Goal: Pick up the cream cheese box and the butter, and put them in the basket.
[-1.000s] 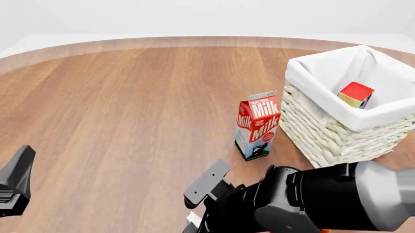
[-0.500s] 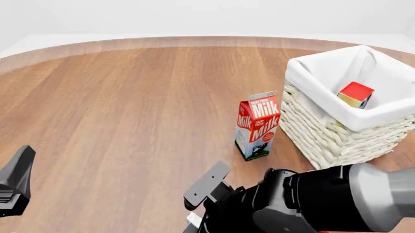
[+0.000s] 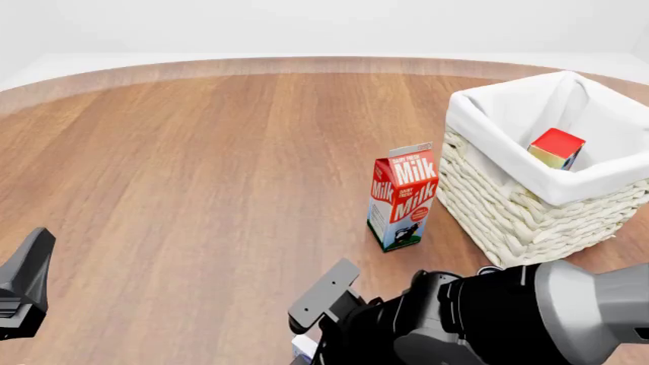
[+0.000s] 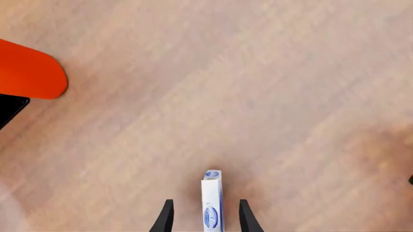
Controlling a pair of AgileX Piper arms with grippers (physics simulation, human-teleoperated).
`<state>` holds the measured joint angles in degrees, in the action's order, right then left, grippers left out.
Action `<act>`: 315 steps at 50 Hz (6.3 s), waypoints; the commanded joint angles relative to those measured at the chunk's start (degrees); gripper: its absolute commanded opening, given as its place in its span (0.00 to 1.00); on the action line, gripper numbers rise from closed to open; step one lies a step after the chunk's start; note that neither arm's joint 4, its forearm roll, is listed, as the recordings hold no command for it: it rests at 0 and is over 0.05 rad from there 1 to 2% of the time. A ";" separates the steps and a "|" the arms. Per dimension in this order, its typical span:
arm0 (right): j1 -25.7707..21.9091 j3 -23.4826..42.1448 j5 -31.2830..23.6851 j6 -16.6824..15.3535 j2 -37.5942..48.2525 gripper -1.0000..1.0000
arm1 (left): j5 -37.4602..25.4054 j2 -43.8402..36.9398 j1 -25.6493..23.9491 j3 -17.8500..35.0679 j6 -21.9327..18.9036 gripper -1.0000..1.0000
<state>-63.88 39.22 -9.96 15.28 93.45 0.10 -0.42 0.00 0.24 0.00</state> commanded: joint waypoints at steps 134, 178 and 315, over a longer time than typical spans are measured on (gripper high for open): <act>11.37 20.68 -25.00 -14.25 -32.14 0.00 | 0.00 0.00 0.00 0.00 0.00 1.00; 31.35 30.42 -31.82 -15.32 -38.02 0.00 | 0.00 0.00 0.00 0.00 0.00 1.00; 64.19 24.47 -22.46 -17.11 -29.66 0.00 | 0.00 0.00 0.00 0.00 0.00 1.00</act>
<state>-0.17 64.32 -33.70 -1.87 63.05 0.10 -0.42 0.00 0.24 0.00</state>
